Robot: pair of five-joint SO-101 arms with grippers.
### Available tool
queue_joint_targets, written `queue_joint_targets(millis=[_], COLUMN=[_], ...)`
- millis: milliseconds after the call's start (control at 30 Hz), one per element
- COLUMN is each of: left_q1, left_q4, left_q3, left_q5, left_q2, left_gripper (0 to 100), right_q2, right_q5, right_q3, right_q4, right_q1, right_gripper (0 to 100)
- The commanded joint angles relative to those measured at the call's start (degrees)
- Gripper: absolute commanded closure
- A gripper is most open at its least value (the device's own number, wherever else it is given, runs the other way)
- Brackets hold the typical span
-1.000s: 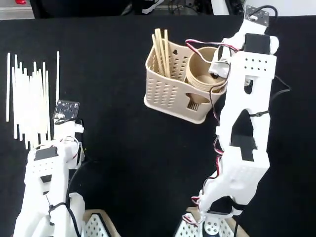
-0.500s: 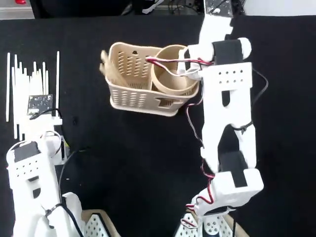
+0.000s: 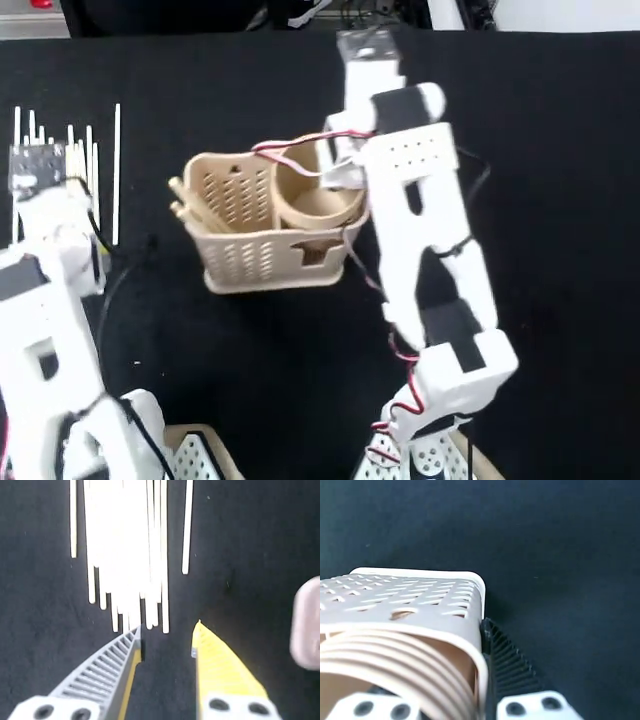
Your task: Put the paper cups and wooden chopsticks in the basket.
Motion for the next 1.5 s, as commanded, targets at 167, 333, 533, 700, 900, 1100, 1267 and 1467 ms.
queue_joint_targets(millis=[167, 333, 533, 700, 900, 1100, 1267, 1467], left_q1=[-0.4, -0.2, -0.1, 0.0, 0.7, 1.4, 1.5, 1.0], left_q4=[1.1, 7.6, 17.6, 18.5, 18.6, 18.6, 22.1, 27.8], left_q3=[-29.4, -48.7, -71.7, -85.9, -95.3, -98.2, -98.3, -102.7], left_q5=[0.4, 0.4, 0.4, 0.4, 0.6, 0.7, 0.7, 0.7], left_q2=[35.3, 53.5, 71.4, 84.6, 95.0, 99.7, 99.7, 95.8], left_gripper=[78, 78, 74, 74, 74, 84, 97, 97], right_q2=[4.1, 5.8, 4.4, -1.4, -13.2, -26.3, -34.8, -37.6], right_q5=[7.0, 7.7, 7.7, 7.7, 7.7, 7.7, 7.7, 7.7], right_q3=[-3.3, -3.2, -3.6, -3.3, -2.8, 2.9, 6.1, 6.3], right_q4=[1.8, 1.8, 1.8, 1.8, 1.9, 1.8, 1.8, 1.8], right_q1=[-1.9, -2.0, -1.9, -2.0, -1.9, -1.9, -1.8, 3.2], right_gripper=[96.6, 75.3, 61.6, 61.6, 61.6, 61.6, 61.6, 61.6])
